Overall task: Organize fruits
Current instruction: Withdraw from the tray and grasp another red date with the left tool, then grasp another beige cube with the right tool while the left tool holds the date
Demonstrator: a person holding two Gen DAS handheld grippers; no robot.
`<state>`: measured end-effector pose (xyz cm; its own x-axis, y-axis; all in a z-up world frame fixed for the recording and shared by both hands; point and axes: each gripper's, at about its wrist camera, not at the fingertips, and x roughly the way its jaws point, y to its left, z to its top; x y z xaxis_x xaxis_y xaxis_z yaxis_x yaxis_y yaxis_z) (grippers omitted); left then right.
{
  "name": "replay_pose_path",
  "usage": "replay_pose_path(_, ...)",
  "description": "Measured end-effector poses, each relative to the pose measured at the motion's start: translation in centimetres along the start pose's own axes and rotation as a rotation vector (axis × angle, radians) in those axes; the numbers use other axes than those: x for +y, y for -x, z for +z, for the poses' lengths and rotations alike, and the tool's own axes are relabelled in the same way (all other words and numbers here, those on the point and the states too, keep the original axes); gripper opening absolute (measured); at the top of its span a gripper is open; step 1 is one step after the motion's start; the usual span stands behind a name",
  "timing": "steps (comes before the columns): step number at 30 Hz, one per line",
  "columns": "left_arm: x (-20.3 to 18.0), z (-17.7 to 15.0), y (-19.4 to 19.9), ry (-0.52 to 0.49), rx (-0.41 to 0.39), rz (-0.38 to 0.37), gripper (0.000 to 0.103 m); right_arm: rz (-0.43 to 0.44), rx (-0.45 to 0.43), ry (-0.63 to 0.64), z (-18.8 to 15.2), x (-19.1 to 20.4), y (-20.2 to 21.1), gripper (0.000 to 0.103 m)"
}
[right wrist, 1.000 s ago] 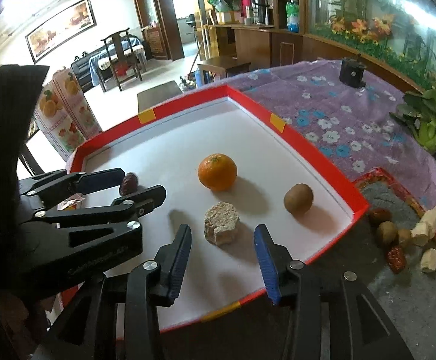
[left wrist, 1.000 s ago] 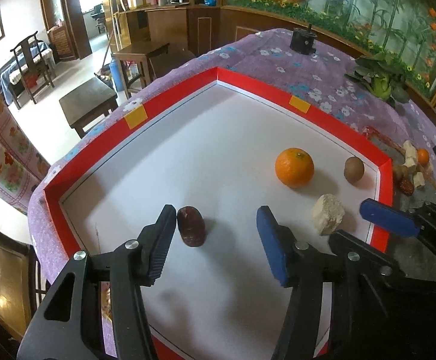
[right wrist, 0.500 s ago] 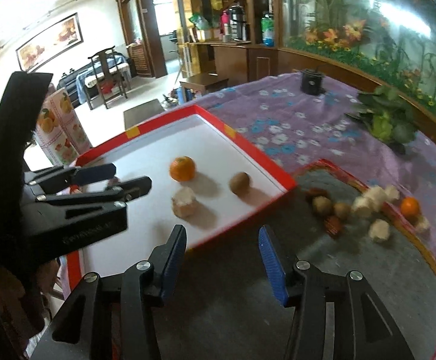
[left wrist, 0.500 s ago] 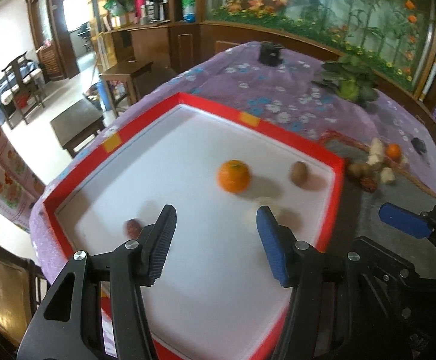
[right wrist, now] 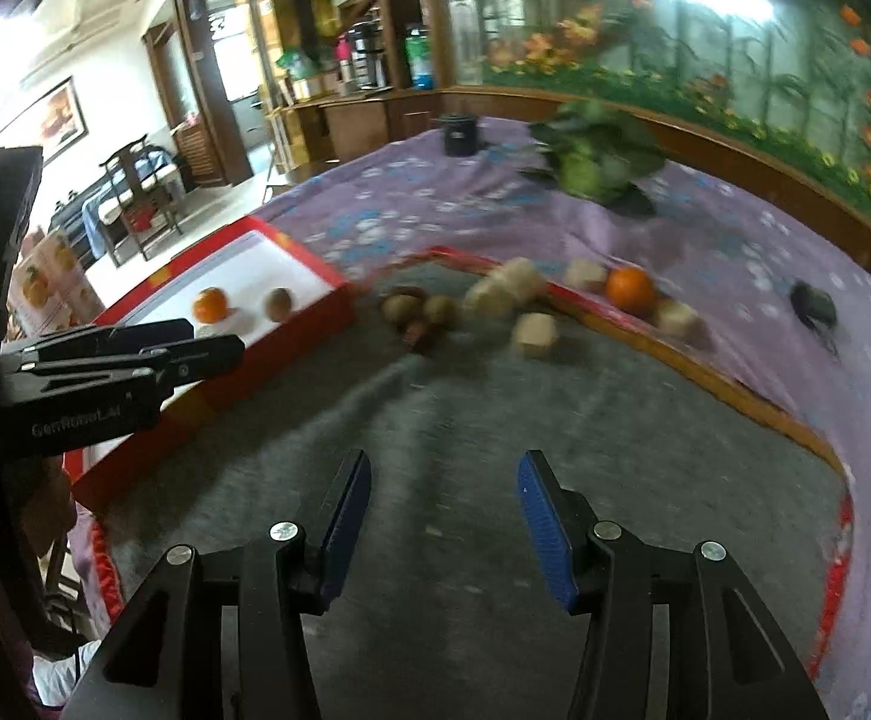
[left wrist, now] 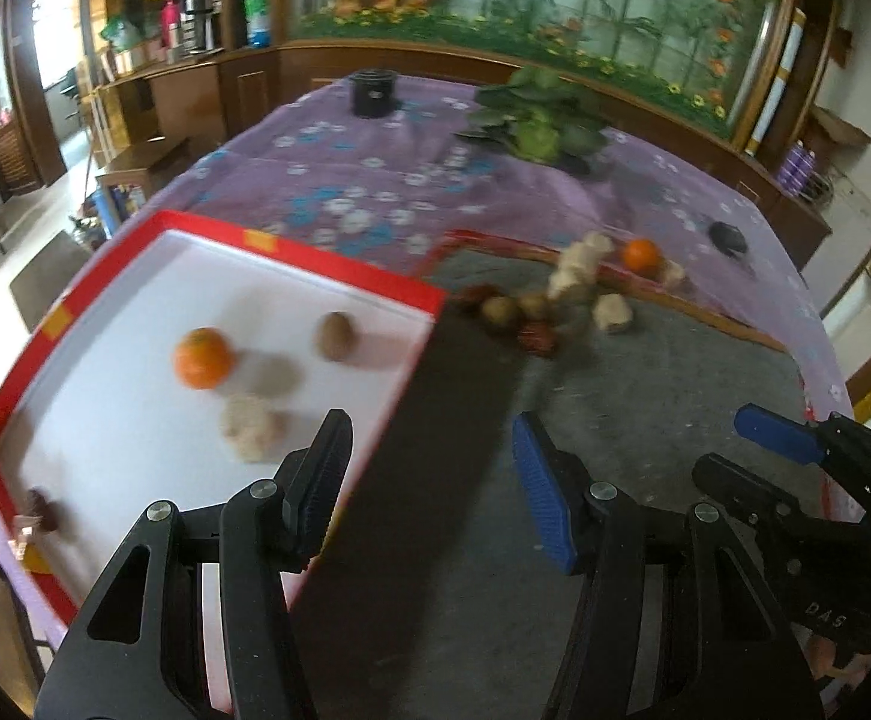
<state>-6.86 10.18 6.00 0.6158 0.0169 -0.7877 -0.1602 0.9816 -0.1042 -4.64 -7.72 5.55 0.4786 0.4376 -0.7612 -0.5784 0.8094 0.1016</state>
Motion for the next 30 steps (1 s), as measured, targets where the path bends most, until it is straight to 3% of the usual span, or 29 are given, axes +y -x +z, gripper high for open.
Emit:
replay_pose_path(4, -2.2, 0.8, -1.9, 0.018, 0.022, -0.039, 0.056, -0.001, -0.002, 0.01, -0.1, -2.1, 0.3, 0.05)
replay_pose_path(17, -4.4, 3.7, -7.5, 0.105, 0.027, 0.008, 0.056, 0.132, -0.023, -0.027, -0.2, -5.6, -0.3, 0.05)
replay_pose_path(19, -4.4, 3.5, -8.5, 0.108, 0.052, 0.025, 0.044, 0.145, -0.015, -0.037, -0.4, -5.8, -0.6, 0.05)
replay_pose_path(20, -4.3, 3.2, -8.8, 0.11, 0.066, 0.025, 0.03, 0.146, -0.004, -0.05, -0.5, -6.0, -0.8, 0.05)
replay_pose_path(22, -3.9, 2.9, -8.7, 0.122, 0.054, 0.006, 0.027, 0.157, -0.006, -0.053, -0.5, -5.9, -0.6, 0.05)
replay_pose_path(23, -3.8, 2.8, -8.6, 0.12, 0.051, 0.002, 0.016, 0.154, -0.014, -0.048, -0.5, -5.8, -0.4, 0.05)
replay_pose_path(26, -3.8, 2.5, -8.3, 0.094, 0.04, 0.022, 0.016, 0.143, -0.032, -0.034, -0.4, -5.7, -0.2, 0.05)
replay_pose_path(30, -3.6, 1.9, -7.2, 0.066, 0.04, -0.015, 0.016, 0.144, -0.015, -0.053, -0.6, -6.0, -1.1, 0.05)
